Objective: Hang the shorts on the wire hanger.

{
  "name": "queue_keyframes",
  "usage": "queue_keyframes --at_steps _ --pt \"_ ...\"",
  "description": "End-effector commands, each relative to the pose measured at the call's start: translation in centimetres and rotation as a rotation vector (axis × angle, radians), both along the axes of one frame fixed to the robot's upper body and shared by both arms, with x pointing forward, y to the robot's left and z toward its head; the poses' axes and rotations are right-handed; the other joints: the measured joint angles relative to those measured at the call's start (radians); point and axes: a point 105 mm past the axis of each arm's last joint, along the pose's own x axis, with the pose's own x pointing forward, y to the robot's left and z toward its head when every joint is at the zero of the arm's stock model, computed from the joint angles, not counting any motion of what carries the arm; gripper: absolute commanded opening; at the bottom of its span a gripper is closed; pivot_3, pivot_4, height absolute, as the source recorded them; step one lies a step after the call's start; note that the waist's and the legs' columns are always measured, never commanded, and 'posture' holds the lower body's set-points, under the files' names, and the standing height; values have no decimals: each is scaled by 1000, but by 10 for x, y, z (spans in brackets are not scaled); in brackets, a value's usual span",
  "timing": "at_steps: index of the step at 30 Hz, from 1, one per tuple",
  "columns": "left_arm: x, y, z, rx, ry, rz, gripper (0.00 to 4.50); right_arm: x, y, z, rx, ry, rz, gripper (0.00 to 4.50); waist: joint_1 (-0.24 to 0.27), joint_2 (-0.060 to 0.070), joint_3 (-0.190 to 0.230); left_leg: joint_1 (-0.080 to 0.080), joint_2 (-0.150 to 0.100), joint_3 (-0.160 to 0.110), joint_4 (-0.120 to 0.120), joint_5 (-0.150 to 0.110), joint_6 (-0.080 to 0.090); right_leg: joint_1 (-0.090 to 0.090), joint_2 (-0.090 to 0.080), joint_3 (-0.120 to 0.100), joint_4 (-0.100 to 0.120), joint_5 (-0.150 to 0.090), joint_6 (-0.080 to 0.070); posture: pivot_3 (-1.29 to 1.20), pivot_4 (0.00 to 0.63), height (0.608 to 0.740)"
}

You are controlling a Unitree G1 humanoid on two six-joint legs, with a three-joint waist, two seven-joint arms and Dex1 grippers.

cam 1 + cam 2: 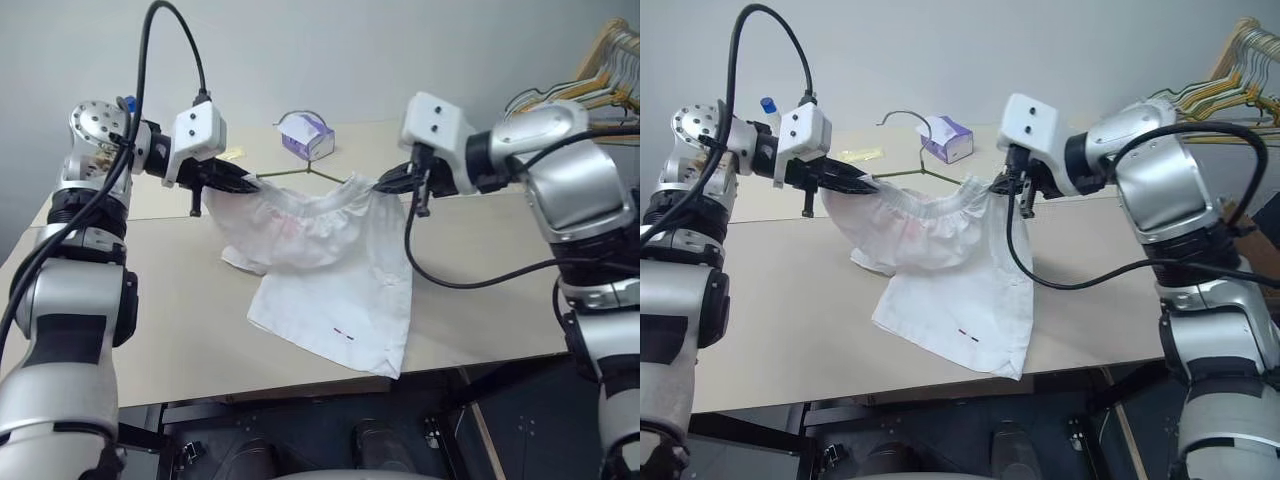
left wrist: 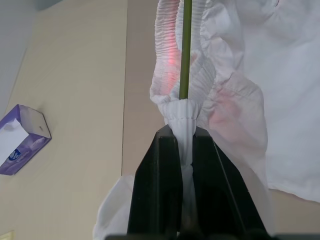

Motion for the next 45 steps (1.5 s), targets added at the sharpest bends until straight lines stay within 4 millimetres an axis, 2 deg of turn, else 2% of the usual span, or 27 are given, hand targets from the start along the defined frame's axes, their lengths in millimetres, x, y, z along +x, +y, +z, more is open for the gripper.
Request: queue_keyframes --at_steps 1,6,9,17,22,27,33,36,43,44,45 --pt "-3 -1 13 -15 -55 -24 0 5 2 14 2 -107 -19 40 -1 0 0 0 0 0 0 0 0 0 0 0 0 0 0 -77 0 740" --pt "-2 3 5 8 -47 -2 0 7 0 14 -30 -231 18 40 -2 0 0 1 0 0 0 0 0 0 0 0 0 0 0 -77 0 740" --pt "-1 3 4 -4 -43 4 0 3 -4 9 -46 -228 50 643 -1 0 0 0 0 0 0 0 0 0 0 0 0 0 0 -77 0 740" --pt "-2 -3 16 -72 -45 -10 0 9 -13 -2 24 -152 48 3328 -5 0 0 1 0 0 0 0 0 1 0 0 -1 0 0 -85 0 740" --pt "-1 -2 10 -37 -49 -9 0 9 -14 -3 89 -100 61 3328 -7 0 0 1 0 0 0 0 0 1 0 0 -1 0 0 -83 0 740" --pt "-2 -3 9 -44 -41 -16 0 19 -14 -15 132 -38 33 3328 -7 0 0 2 0 0 0 0 0 1 0 0 -1 0 0 -84 0 740" --pt "-3 -4 9 -52 -43 -23 0 24 -5 -27 194 55 53 3328 -10 0 0 2 0 0 0 0 0 1 0 0 0 0 0 -78 0 740" --pt "-3 -4 10 -55 -42 -25 0 23 2 -25 237 90 75 2741 -10 0 0 2 0 0 0 0 -1 1 0 0 0 0 0 -74 0 740" --pt "-4 -3 8 -50 -49 -31 0 23 6 -30 222 95 89 388 -9 0 0 2 0 0 0 0 0 1 0 0 0 0 0 -70 0 740" --pt "-4 -3 9 -56 -53 -34 0 23 6 -31 217 95 86 139 -8 0 0 2 0 0 0 0 0 1 0 0 0 0 0 -71 0 740" --pt "-4 -3 9 -68 -43 -32 0 23 6 -32 215 96 83 103 -8 0 0 2 0 0 0 0 0 1 0 0 0 0 0 -71 0 740"
